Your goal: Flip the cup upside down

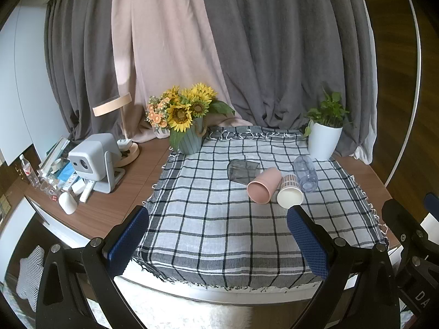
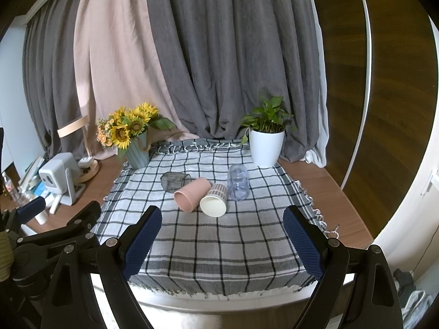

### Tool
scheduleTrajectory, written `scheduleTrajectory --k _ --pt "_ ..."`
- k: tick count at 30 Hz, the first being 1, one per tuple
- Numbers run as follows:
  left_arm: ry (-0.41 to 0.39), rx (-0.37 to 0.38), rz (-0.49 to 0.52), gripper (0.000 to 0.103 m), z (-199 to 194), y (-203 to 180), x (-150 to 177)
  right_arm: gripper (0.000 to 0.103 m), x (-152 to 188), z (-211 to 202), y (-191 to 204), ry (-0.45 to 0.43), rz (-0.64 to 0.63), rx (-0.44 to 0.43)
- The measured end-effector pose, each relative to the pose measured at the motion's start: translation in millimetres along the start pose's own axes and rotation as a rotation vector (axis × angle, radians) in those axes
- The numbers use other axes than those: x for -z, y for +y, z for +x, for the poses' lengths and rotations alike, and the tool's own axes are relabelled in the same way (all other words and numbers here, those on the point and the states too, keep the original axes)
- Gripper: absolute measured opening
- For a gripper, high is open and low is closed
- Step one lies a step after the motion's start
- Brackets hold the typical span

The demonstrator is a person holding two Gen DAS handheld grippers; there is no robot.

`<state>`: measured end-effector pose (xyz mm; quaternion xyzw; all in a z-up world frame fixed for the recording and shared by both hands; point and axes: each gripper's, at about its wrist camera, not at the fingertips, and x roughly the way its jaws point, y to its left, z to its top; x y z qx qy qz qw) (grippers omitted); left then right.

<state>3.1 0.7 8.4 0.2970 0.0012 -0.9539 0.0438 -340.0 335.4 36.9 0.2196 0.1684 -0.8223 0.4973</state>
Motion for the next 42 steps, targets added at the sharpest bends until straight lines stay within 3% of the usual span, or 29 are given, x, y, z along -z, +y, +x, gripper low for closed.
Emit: scheduleTrajectory --k 28,42 --pt "0.000 -0.016 -0.016 0.103 0.2 -2.6 -3.7 0.090 -2.6 5.6 -0.9 -0.006 -0.005 0.002" --pt "0.034 -0.015 -0.027 0.103 26.3 18.5 -2.9 0.091 -0.8 22.8 14.0 0.018 -0.002 0.015"
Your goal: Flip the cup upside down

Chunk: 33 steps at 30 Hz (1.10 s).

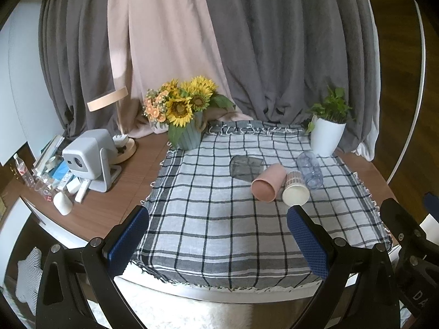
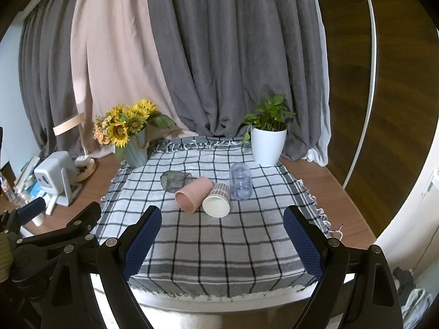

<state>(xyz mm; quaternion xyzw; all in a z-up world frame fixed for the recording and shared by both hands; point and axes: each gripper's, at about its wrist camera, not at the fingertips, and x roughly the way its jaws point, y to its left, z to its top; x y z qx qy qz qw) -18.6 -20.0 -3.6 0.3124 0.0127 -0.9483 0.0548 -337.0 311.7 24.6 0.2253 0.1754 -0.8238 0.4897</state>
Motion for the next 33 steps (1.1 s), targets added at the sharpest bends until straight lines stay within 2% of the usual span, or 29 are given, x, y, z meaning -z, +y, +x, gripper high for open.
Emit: scheduleTrajectory --k 7,15,16,17,20,21,27,33 --pt "0.067 -0.024 -0.035 0.103 27.6 7.9 1.5 0.093 3.0 25.0 11.5 0.056 -0.018 -0.024" --pt "0.155 -0.086 -0.106 0.103 82.7 11.8 -5.3 0.093 -13.0 87.5 26.2 0.119 -0.092 -0.094" --pt "0.110 -0.247 -0.309 0.103 89.5 11.9 -7.2 0.093 -16.4 96.5 27.8 0.122 -0.103 -0.104" --pt "0.114 -0.263 -0.328 0.103 97.0 14.5 -9.7 0.093 -16.2 108.6 32.9 0.047 -0.146 -0.071" --pt "0.146 -0.311 -0.393 0.103 121.3 23.4 -18.4 0.093 -32.0 140.7 38.5 0.060 -0.194 -0.128" --pt "0.144 -0.353 -0.453 0.103 130.2 26.9 -20.6 0.093 -38.4 153.5 41.4 0.072 -0.215 -0.145" --pt "0.218 -0.422 -0.598 0.103 183.2 49.4 -31.1 0.093 -69.2 234.1 61.0 0.193 -0.337 -0.228" --pt "0.323 -0.500 -0.689 0.103 235.2 67.2 -31.9 0.093 -83.1 310.6 86.3 0.309 -0.481 -0.286"
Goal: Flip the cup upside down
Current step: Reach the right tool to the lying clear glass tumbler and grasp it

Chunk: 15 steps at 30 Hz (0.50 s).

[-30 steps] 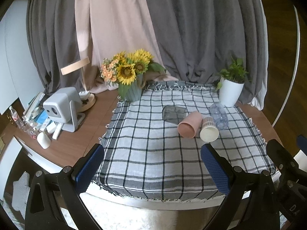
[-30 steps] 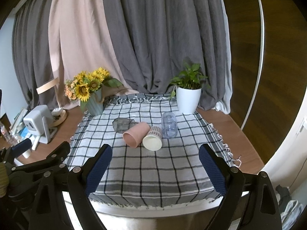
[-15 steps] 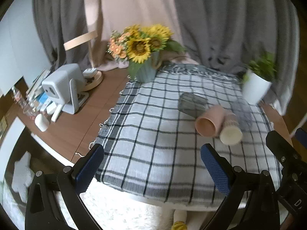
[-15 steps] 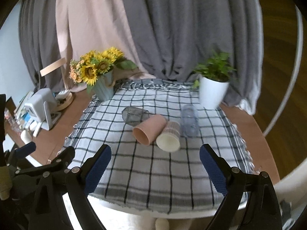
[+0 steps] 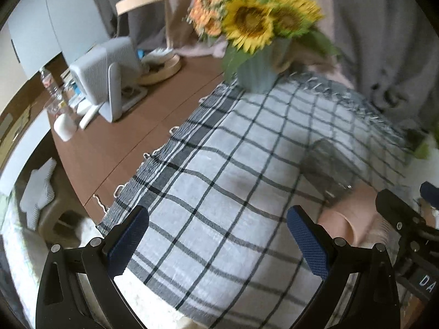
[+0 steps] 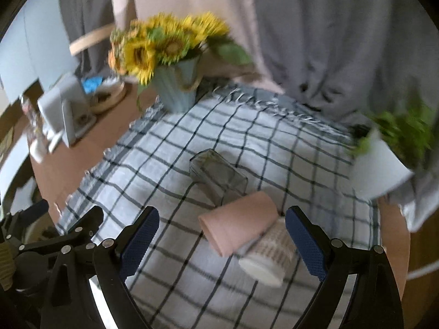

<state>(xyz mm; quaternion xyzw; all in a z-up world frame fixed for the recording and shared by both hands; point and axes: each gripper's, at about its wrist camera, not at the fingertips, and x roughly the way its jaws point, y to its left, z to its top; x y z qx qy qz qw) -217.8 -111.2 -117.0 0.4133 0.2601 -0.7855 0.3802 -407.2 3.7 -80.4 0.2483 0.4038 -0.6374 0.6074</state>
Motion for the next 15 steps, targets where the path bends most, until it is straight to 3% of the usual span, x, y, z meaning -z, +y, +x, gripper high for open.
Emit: scheduleTrajectory --k 5,12,15 --pt "0.073 -0.061 -0.045 0.102 38.7 -7.2 -10.5 0.093 -25.3 55.1 0.3 0.105 -0.093 -0.031" --pt "0.190 -0.081 -0.129 0.102 86.2 -11.4 -19.3 0.093 -51.9 125.4 5.5 0.287 -0.190 -0.056" --pt "0.226 -0.098 -0.143 0.102 101.4 -15.1 -20.8 0.093 -57.3 145.8 10.6 0.347 -0.169 -0.041"
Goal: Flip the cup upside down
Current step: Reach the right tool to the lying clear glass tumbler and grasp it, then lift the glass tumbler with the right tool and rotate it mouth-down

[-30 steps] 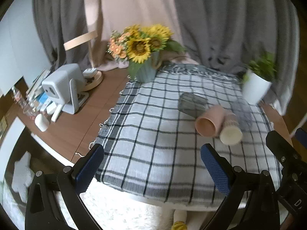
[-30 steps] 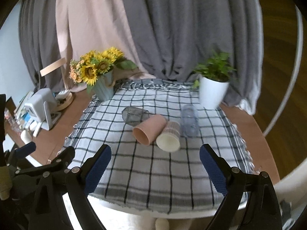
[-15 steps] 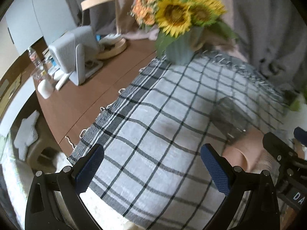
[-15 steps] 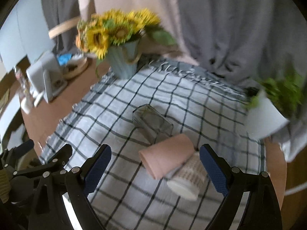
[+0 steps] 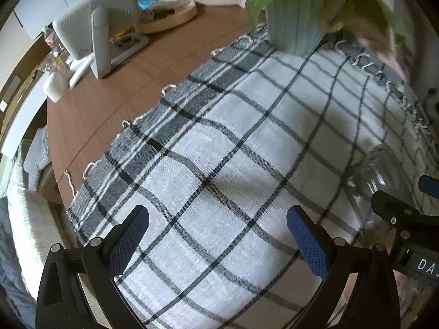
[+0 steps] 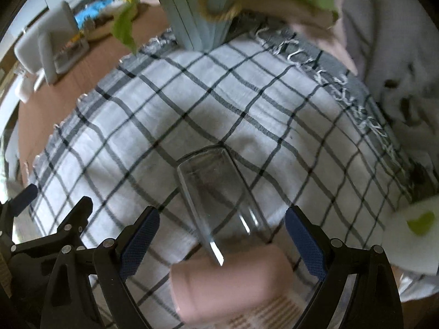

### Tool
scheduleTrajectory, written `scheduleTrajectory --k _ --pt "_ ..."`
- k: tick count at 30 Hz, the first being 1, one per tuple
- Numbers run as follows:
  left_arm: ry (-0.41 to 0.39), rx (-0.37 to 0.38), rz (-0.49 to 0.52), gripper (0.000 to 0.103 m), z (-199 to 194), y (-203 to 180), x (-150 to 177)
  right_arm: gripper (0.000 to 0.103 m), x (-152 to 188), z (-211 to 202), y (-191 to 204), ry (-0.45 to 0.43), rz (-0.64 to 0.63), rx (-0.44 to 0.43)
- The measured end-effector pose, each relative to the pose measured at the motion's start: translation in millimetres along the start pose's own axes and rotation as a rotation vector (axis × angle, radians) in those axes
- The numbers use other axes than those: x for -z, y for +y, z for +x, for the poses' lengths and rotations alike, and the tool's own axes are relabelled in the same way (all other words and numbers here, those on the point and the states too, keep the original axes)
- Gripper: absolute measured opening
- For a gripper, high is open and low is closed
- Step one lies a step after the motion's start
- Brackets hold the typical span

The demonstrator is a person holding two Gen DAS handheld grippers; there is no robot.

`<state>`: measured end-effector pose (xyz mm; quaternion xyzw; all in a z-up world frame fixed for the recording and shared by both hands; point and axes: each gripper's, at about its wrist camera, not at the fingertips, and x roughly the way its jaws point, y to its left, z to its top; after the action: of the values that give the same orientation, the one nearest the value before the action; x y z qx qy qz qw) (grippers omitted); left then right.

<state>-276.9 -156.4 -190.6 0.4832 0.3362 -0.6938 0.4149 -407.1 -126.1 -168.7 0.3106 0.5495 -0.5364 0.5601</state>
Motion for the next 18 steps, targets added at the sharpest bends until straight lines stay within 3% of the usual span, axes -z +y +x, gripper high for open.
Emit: scheduleTrajectory --k 7,14,18 --pt "0.053 -0.024 0.010 0.102 21.9 -10.9 -5.8 0.090 -12.8 33.8 -6.9 0.114 -0.014 -0.040" --pt "0.068 -0.036 0.048 0.101 27.5 -13.6 -11.4 0.071 -9.8 41.1 -11.9 0.183 0.089 -0.136" --pt "0.057 -0.029 0.073 0.102 25.4 -11.9 -18.3 0.068 -10.4 32.2 -14.2 0.191 0.138 -0.131"
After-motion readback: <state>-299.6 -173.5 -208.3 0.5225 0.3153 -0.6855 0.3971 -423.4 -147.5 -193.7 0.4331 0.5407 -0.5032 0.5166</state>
